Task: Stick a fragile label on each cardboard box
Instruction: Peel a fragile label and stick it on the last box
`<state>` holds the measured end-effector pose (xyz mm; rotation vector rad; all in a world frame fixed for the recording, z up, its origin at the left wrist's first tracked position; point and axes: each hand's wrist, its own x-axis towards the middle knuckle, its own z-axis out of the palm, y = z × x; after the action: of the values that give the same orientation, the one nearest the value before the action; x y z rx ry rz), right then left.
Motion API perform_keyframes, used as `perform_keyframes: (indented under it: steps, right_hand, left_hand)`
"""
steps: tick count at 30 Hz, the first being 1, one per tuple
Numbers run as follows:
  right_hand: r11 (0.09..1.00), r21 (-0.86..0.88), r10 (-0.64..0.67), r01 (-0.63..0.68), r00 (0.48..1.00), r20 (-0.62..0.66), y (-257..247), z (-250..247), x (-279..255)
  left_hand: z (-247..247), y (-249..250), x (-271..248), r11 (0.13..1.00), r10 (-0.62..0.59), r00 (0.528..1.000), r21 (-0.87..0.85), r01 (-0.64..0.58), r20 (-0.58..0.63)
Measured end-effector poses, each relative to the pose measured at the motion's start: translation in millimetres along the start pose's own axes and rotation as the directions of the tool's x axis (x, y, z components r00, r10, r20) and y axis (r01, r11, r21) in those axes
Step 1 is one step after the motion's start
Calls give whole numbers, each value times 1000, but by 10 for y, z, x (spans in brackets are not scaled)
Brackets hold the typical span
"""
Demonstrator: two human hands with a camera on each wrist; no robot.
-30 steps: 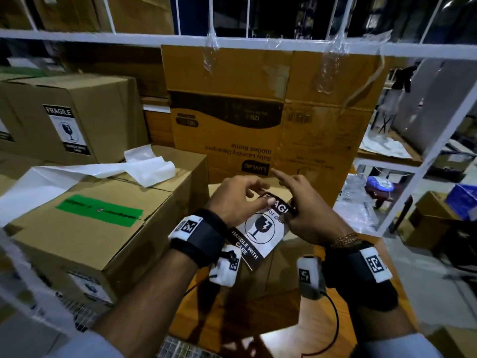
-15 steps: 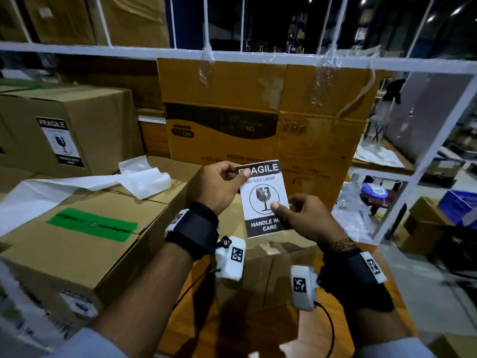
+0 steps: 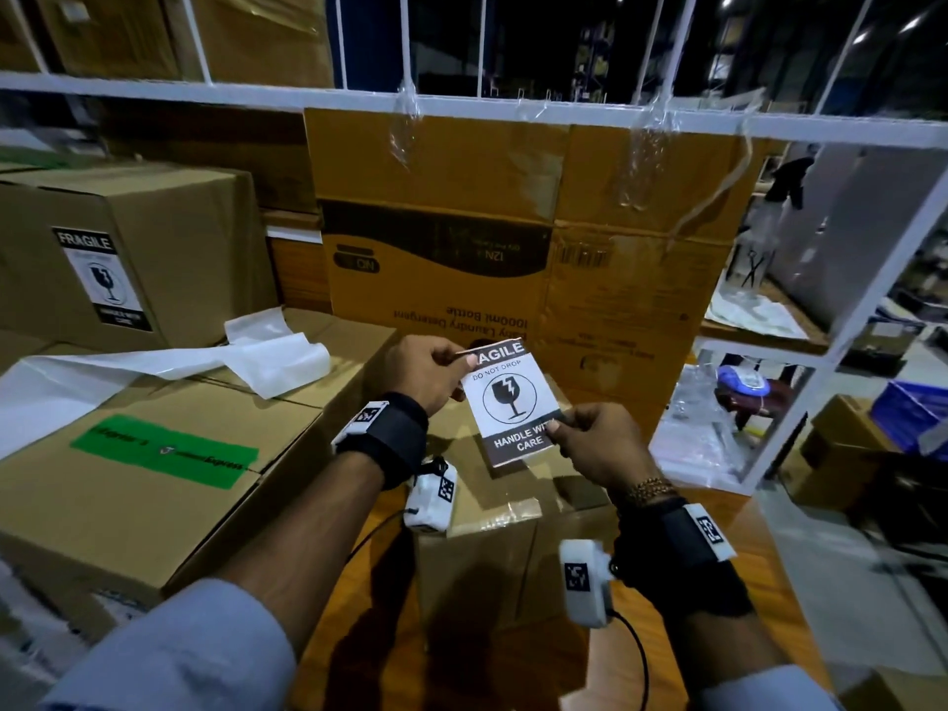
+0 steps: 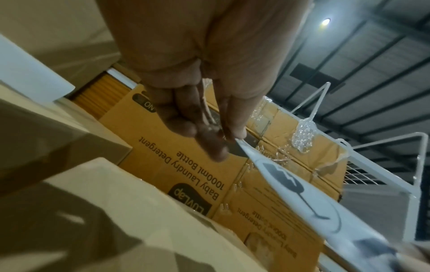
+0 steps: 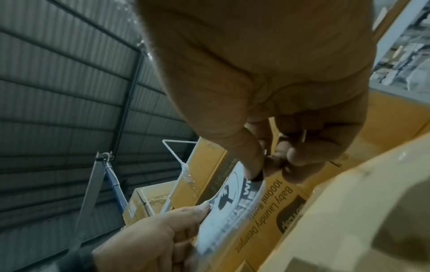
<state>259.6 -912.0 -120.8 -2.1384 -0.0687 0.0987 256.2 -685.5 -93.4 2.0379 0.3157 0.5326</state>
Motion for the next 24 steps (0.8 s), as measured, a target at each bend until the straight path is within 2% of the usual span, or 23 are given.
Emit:
perform_keyframes:
  steps: [4,6,11,15,24]
  right_hand:
    - [999,-11,53,-53,998,22,-10,89,65]
    - [994,40,102,-105,993,66,-38,99,62]
    - [984,40,167,-171,982,88,23,125,59]
    - [988,-8,153,-153,986,59,126,186,69]
    - [980,-98,172,-174,985,-22,182,244,83]
  left_hand:
    - [27,-72,103,992,-31,999,120,30,12]
    - [45,-96,139,982,-68,997,181,60,34]
    - [122,-190,253,969,-161,981,206,136,106]
    - [154,-248,310,963,-168,968,239,122,185]
    - [264,-335,395,943,-195,954,310,119,228]
